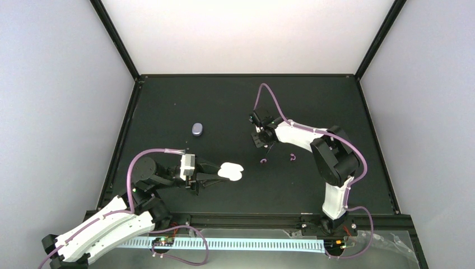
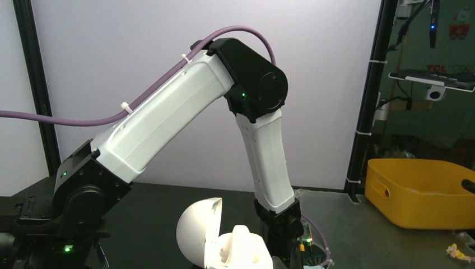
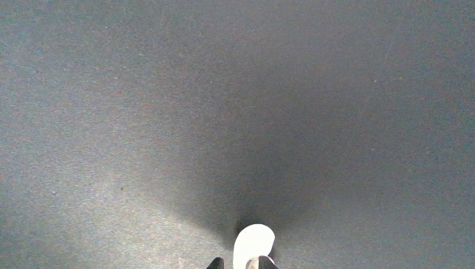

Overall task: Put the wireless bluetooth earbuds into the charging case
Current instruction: Pick up the earbud from the center of the board.

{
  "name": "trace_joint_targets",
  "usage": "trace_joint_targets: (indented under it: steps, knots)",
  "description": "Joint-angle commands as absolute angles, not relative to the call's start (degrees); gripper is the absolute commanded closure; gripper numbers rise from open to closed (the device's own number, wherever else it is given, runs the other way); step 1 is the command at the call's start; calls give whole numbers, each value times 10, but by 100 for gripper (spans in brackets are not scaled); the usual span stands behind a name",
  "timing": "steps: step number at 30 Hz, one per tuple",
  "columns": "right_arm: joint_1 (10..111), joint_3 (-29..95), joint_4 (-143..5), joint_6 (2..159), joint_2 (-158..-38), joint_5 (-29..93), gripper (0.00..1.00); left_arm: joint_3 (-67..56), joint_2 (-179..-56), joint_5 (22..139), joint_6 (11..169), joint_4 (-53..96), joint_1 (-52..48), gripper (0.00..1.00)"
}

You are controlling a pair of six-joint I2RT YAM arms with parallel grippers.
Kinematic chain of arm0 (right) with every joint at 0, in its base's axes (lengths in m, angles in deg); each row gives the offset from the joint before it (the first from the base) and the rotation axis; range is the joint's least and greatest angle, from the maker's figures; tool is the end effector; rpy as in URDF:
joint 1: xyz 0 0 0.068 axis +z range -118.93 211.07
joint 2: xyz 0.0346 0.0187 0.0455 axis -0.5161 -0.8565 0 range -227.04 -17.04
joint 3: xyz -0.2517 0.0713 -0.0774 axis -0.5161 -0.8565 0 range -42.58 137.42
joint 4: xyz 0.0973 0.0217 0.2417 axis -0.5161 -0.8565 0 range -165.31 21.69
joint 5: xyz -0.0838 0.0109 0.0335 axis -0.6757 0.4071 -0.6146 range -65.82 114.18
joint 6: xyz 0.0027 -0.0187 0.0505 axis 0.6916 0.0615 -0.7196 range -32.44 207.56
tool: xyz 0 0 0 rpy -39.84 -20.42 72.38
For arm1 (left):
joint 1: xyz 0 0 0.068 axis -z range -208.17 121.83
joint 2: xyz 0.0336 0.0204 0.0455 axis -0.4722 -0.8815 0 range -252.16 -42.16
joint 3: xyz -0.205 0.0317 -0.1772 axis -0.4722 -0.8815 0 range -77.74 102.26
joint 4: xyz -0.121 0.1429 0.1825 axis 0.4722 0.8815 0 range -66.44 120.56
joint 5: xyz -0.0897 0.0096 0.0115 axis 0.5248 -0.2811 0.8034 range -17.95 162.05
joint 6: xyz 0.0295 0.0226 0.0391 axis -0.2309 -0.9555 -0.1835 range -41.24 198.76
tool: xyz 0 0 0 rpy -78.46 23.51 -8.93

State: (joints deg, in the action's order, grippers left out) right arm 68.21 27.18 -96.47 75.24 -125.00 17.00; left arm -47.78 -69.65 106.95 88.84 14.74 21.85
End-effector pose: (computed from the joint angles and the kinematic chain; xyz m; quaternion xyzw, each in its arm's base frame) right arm 0.3015 0.2227 0.1601 -0.1974 0.9568 0.0299 0.2112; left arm 0.0674 -0.1121 0.3260 0.4246 0.4894 -0.5340 0.5432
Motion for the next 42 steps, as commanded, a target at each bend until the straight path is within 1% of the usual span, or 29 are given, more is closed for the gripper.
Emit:
trace_joint_targets:
  steps: [1, 8, 10, 15, 19, 22, 26, 30, 34, 37, 42]
  knots:
    - [677, 271, -973, 754, -1258, 138, 86, -475, -698, 1066, 893, 141, 221, 98]
    - [677, 268, -972, 753, -1250, 123, 93, -475, -698, 1065, 893, 142, 221, 98]
    - [677, 265, -971, 753, -1244, 120, 99, -475, -698, 1065, 893, 142, 221, 98]
    - [677, 250, -972, 748, -1207, 120, 99, -475, -696, 1065, 892, 142, 221, 98]
    - [677, 227, -995, 740, -1115, 122, 99, -475, -693, 1063, 891, 145, 221, 98]
    - [679, 218, -1037, 746, -1023, 137, 99, -474, -692, 1060, 887, 147, 221, 99]
    - [687, 227, -1119, 799, -894, 232, 99, -473, -696, 1060, 884, 146, 222, 98]
    - [726, 271, -1229, 865, -794, 282, 99, -471, -703, 1066, 881, 143, 222, 98]
    - [809, 339, -1329, 901, -748, 289, 99, -468, -715, 1084, 884, 129, 222, 98]
    - [863, 374, -1356, 915, -720, 334, 99, -464, -730, 1100, 886, 120, 222, 98]
    - [890, 418, -1386, 937, -706, 396, 99, -447, -759, 1138, 885, 116, 222, 98]
